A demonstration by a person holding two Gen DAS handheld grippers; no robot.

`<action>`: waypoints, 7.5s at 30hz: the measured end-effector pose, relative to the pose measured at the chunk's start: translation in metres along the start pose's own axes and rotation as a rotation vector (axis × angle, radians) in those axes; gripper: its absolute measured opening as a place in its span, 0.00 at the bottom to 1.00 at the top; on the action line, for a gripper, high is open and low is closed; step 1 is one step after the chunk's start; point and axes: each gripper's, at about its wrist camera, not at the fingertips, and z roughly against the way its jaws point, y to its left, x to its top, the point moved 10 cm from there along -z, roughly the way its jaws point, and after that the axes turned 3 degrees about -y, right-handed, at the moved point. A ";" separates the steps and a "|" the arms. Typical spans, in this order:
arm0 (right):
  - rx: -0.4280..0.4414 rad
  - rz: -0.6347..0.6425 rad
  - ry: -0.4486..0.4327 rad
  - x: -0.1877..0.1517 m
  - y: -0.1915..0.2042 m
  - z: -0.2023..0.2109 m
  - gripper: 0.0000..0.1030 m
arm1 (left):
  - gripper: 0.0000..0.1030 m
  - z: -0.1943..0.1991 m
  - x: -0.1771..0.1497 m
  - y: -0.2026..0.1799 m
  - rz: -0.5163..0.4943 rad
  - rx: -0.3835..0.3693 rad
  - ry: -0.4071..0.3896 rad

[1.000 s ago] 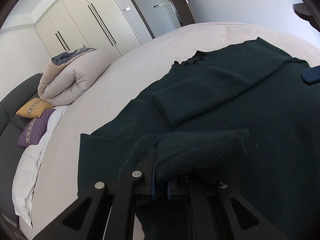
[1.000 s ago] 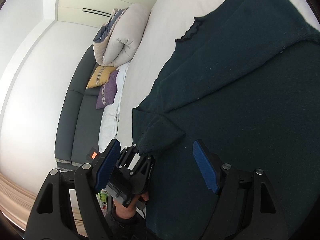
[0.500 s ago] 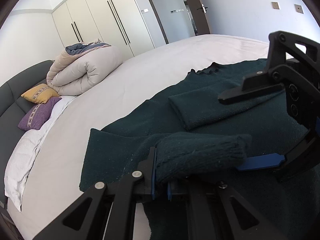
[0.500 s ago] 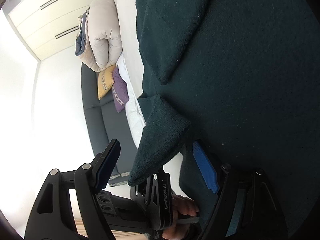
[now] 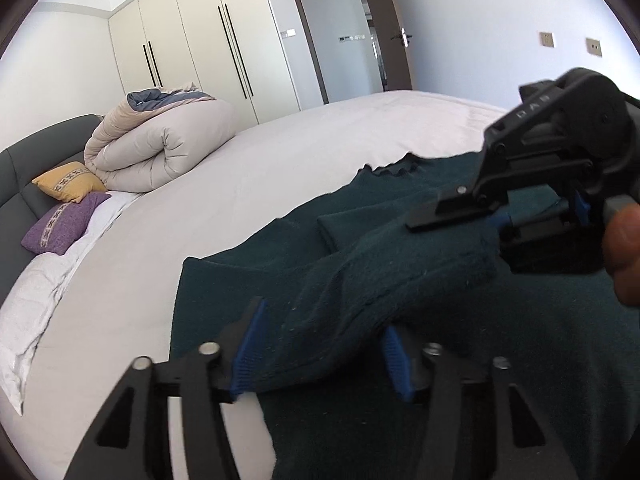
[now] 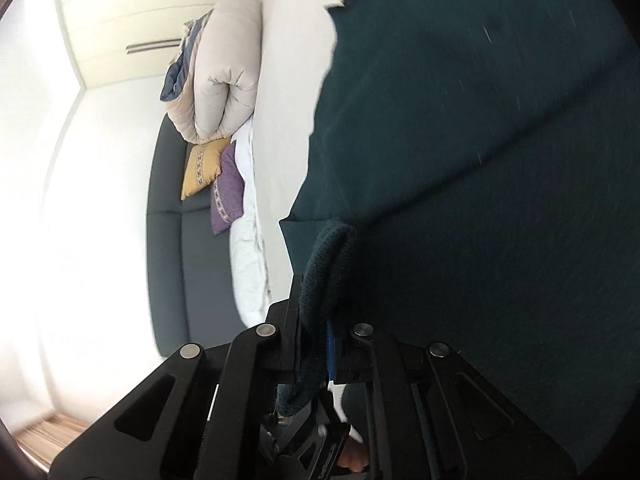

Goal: Fold small clothes

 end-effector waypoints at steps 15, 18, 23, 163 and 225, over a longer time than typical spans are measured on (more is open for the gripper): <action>-0.701 0.460 -0.151 0.160 -0.031 0.123 0.07 | 0.41 0.006 -0.018 0.041 0.301 -0.158 0.083; -0.722 0.458 -0.165 0.172 -0.043 0.124 0.07 | 0.30 -0.005 -0.013 0.079 0.381 -0.115 0.095; -0.761 0.459 -0.159 0.174 -0.083 0.126 0.07 | 0.29 -0.026 0.007 0.114 0.448 -0.101 0.105; -0.327 0.088 -0.093 -0.159 -0.218 0.347 0.08 | 0.05 0.152 -0.182 0.006 0.869 -0.635 0.498; -0.374 0.003 -0.412 0.290 -0.136 0.170 0.29 | 0.44 -0.187 0.010 0.125 1.141 -0.491 0.319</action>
